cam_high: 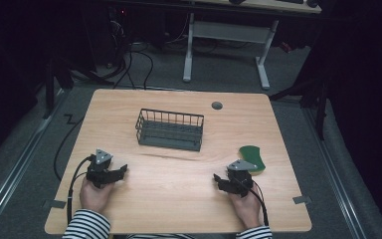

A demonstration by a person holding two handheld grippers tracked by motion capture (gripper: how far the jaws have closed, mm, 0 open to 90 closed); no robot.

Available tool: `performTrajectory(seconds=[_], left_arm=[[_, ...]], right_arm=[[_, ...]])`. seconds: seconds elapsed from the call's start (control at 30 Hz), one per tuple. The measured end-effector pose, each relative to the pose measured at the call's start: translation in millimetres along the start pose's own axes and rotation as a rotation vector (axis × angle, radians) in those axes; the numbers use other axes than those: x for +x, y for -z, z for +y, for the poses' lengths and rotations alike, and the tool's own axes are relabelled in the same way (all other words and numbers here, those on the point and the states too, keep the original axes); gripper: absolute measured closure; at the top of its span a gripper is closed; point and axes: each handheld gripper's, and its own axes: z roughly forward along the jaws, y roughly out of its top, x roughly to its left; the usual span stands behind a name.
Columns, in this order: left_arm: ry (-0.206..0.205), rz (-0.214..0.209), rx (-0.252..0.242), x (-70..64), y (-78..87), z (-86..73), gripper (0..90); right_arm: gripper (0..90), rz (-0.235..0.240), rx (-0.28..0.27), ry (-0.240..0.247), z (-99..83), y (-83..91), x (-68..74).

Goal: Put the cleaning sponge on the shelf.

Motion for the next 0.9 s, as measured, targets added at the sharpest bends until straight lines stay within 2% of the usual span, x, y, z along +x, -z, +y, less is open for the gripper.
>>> performTrajectory(seconds=[0.53, 0.77, 0.87, 0.9], left_arm=[[-0.006, -0.010, 0.003, 0.1, -0.5, 0.4, 27.3], [0.009, -0.021, -0.003, 2.1, -0.1, 0.2, 27.8], [0.032, -0.031, -0.007, 2.7, 1.9, 1.9, 32.3], [0.029, -0.027, -0.009, 2.4, 2.7, 3.4, 33.0]], right_arm=[[36.7, 0.001, 0.000, -0.008, 0.0, 0.2, 0.1], [37.8, -0.011, 0.014, -0.025, 2.1, 0.1, 1.4], [40.6, -0.030, 0.030, -0.059, 4.4, 1.0, 2.9], [42.5, -0.020, 0.028, -0.071, 4.9, 1.3, 2.2]])
